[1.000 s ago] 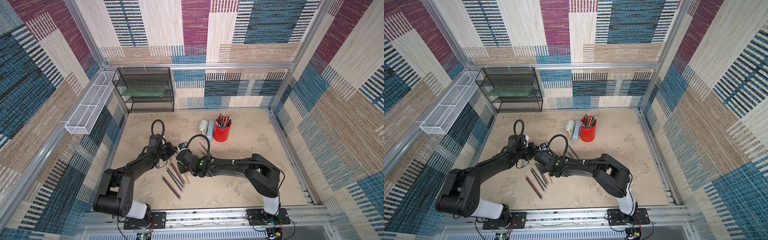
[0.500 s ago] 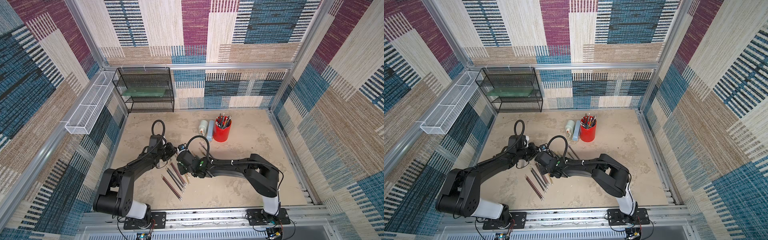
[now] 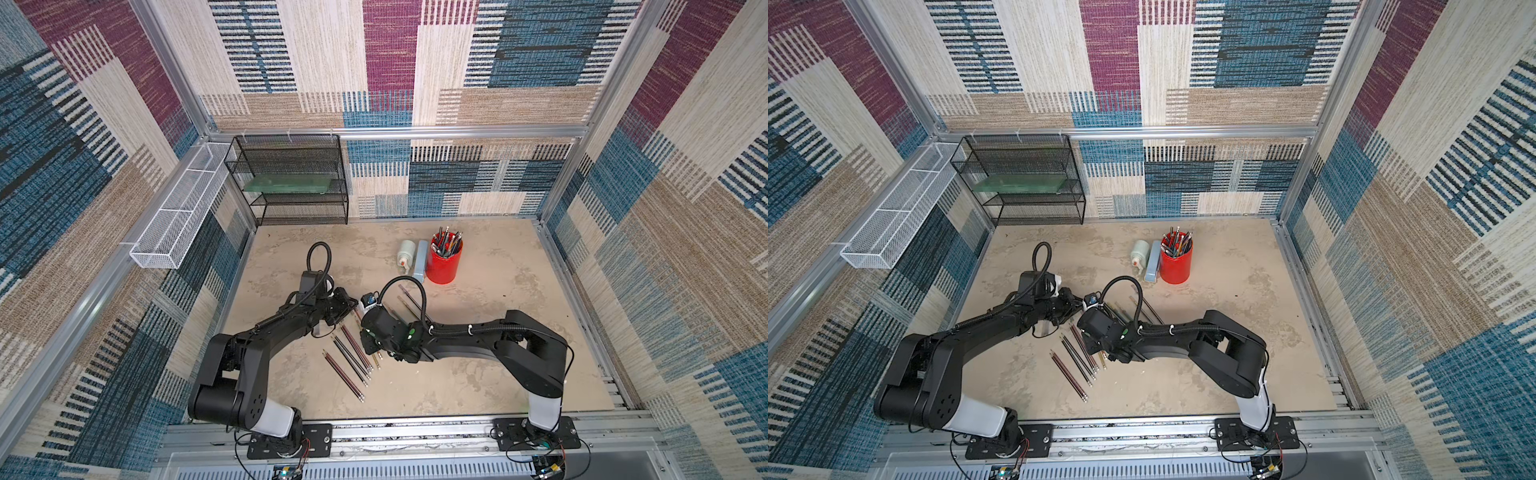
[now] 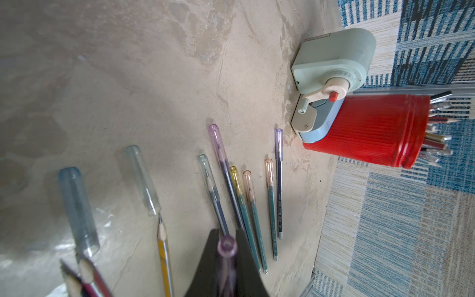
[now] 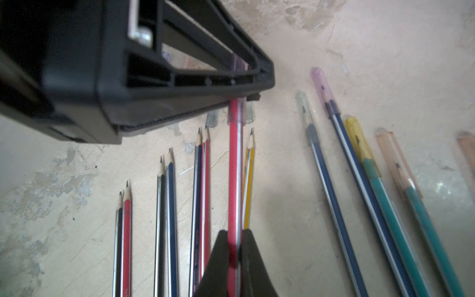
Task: Remove the protective cover of the pencils
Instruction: Remove the protective sleeve from the pencil, then place the pencil at the center of the board.
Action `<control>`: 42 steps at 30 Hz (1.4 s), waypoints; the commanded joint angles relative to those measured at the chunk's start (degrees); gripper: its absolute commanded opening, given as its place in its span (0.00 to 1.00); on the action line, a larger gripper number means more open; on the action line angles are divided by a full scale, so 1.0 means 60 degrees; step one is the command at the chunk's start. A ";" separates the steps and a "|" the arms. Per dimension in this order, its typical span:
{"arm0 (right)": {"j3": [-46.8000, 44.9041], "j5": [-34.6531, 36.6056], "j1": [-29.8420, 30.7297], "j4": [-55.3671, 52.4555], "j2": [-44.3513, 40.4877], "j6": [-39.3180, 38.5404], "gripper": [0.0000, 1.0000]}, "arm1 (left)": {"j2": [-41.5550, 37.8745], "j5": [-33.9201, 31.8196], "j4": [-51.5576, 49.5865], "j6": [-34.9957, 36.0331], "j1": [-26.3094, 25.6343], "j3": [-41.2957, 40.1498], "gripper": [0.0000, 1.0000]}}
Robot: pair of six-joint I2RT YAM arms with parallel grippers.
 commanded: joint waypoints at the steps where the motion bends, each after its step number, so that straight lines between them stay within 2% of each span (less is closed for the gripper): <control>1: -0.0236 0.0094 0.0048 -0.0264 -0.0184 0.0229 0.00 | -0.0050 -0.0684 0.0283 0.0212 0.0088 0.0076 0.00; 12: -0.0566 0.0211 0.0004 -0.0077 -0.0310 0.0359 0.00 | 0.0019 -0.0758 0.0072 0.0401 0.0147 0.0244 0.00; 22: -0.0381 -0.0194 -0.0281 -0.0086 0.0229 0.0455 0.00 | 0.0603 -0.0877 -0.1282 0.0741 0.0127 0.1151 0.00; 30: -0.0152 -0.0389 -0.0421 -0.0140 0.0538 0.0377 0.00 | 0.0966 -0.0782 -0.1633 0.0919 0.0051 0.1551 0.00; 42: -0.0079 -0.0635 -0.0475 -0.0126 0.0632 0.0408 0.14 | 0.1201 -0.0715 -0.1655 0.0939 0.0011 0.1666 0.00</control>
